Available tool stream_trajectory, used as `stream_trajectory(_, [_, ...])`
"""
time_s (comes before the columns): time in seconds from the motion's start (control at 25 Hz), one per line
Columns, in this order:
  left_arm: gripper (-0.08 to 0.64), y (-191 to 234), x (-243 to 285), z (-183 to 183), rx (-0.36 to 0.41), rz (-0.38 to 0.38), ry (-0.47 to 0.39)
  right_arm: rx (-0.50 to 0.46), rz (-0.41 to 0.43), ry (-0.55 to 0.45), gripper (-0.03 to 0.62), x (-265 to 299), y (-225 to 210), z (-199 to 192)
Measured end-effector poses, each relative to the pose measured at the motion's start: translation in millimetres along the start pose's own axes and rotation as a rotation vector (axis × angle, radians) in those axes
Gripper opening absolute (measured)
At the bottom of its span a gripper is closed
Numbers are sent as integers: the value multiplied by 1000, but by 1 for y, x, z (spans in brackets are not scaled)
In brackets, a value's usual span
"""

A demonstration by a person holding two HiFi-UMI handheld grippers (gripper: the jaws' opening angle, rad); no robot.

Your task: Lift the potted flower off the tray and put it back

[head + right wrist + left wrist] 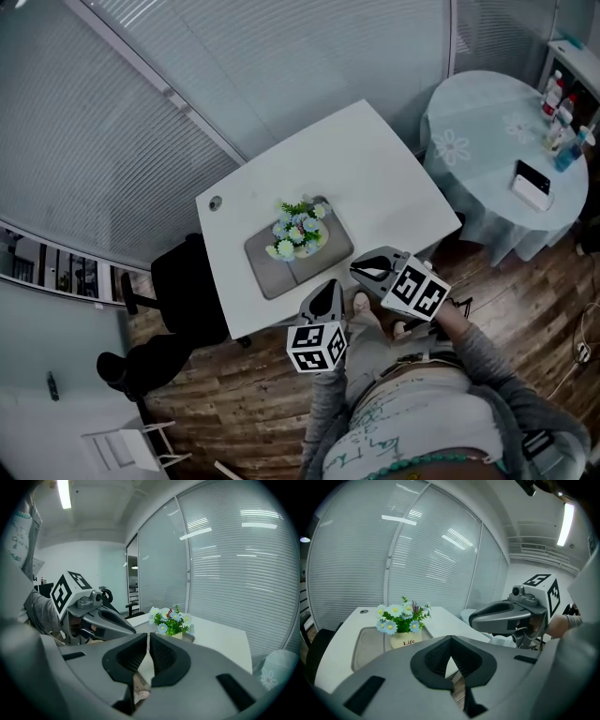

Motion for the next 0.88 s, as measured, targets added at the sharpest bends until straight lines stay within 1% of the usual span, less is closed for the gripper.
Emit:
stream_trajectory(0.24, [11,-27,-10,8,29,35,-45,-27,-23,-23,31,-24,20,-1])
stream_trajectory(0.44, [11,-40,-22,21,56,80,-96,-18,-51,-67,31,-38,27,6])
stream_trajectory(0.72, [11,-39,-37,29,65,110,-140,-17,-61,-112,31,-36,34,23])
stream_trajectory(0.88, [11,-34,-49,38,91,126,-164,-9,-77,-161,31,-31,43,37])
Point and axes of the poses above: the fingertips, and each gripper's own axes: x forward along the fingers, y to its left, z out of its top, the point moved 6 cm from there along -x, backward along the fingers
